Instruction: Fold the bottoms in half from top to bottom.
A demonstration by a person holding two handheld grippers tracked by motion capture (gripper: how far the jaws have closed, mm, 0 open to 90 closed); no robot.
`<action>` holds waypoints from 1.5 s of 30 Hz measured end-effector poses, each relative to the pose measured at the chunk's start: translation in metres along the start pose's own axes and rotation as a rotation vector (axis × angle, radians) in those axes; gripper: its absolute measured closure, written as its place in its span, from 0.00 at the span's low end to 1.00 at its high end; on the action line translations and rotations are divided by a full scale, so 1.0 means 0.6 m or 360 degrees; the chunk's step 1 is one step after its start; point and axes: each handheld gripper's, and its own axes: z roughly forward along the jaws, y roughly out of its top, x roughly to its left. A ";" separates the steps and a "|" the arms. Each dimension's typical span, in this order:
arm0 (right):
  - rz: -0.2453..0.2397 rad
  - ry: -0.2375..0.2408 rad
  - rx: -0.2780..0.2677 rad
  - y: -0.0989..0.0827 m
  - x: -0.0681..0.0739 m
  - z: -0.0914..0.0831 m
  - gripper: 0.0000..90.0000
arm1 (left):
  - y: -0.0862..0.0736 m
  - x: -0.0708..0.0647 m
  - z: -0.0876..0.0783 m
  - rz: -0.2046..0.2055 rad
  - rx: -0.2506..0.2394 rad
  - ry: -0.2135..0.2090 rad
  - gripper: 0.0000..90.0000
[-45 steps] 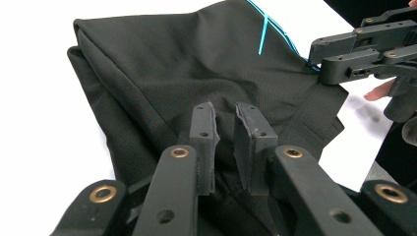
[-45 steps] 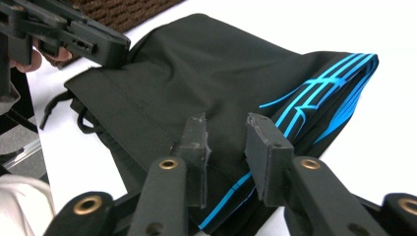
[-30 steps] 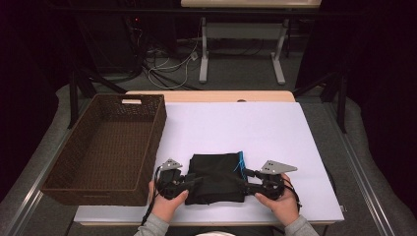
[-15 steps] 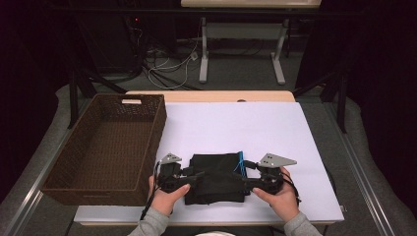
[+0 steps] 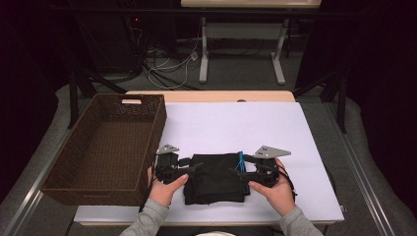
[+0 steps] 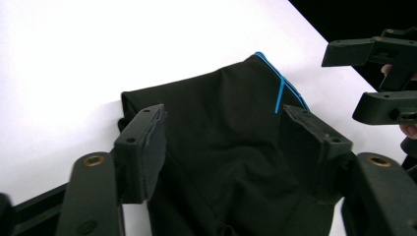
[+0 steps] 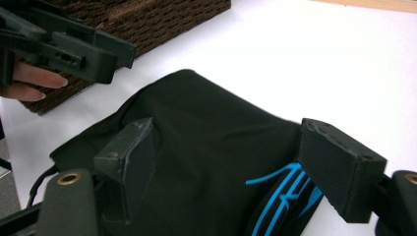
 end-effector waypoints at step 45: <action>0.0168 -0.0211 -0.0041 0.040 -0.037 0.021 0.02 | -0.053 0.033 0.047 -0.0270 0.0190 -0.0082 0.06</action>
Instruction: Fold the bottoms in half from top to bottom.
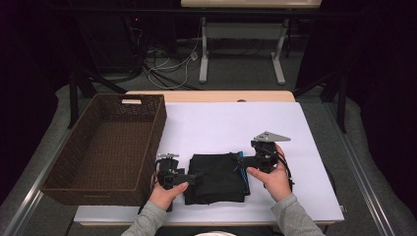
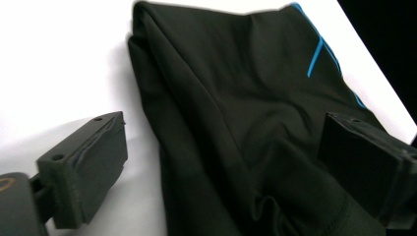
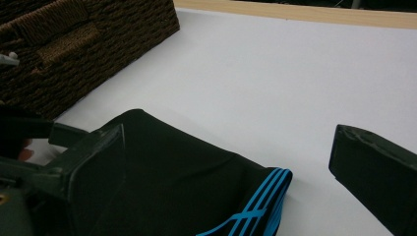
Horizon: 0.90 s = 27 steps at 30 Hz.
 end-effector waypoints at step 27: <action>0.0007 -0.0008 -0.0018 -0.004 -0.007 0.004 0.11 | -0.003 0.003 0.013 -0.0112 0.0040 -0.0117 0.33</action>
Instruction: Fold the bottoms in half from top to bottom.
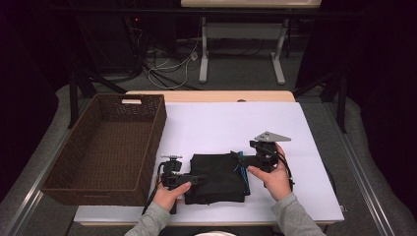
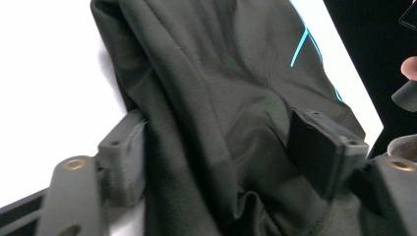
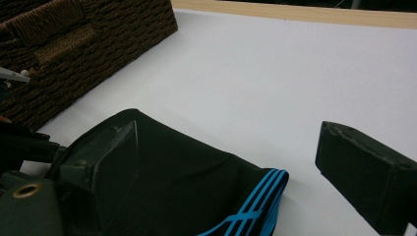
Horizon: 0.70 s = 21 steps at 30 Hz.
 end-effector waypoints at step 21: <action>0.0000 0.0029 0.0043 -0.005 -0.022 0.014 0.29 | -0.006 0.012 0.002 0.0032 -0.0026 0.0039 0.73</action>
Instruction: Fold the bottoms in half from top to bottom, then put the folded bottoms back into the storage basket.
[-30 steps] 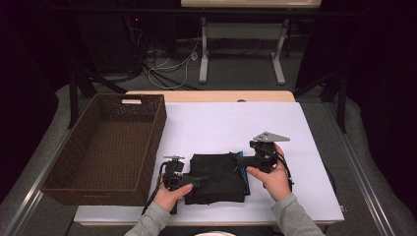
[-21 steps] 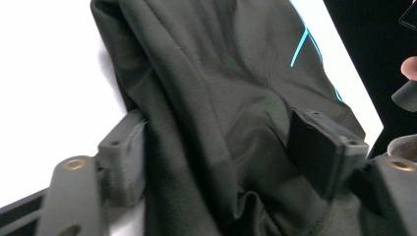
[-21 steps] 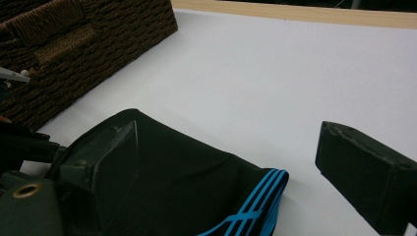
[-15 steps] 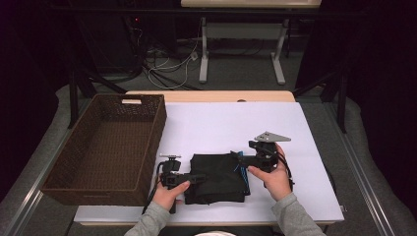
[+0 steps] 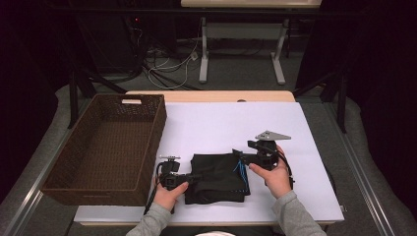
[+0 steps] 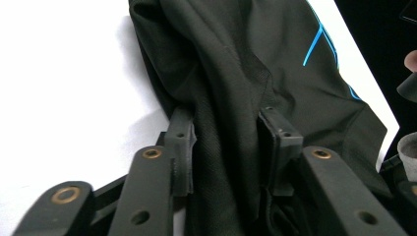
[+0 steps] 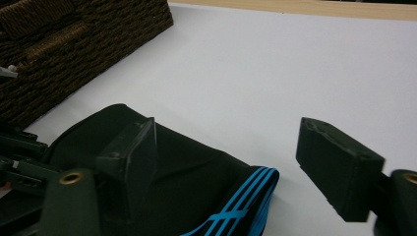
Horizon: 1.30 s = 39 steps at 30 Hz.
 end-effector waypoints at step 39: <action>0.0123 -0.0012 0.0153 -0.013 -0.038 0.039 0.49 | -0.004 -0.008 0.000 0.0062 -0.0013 0.0041 0.79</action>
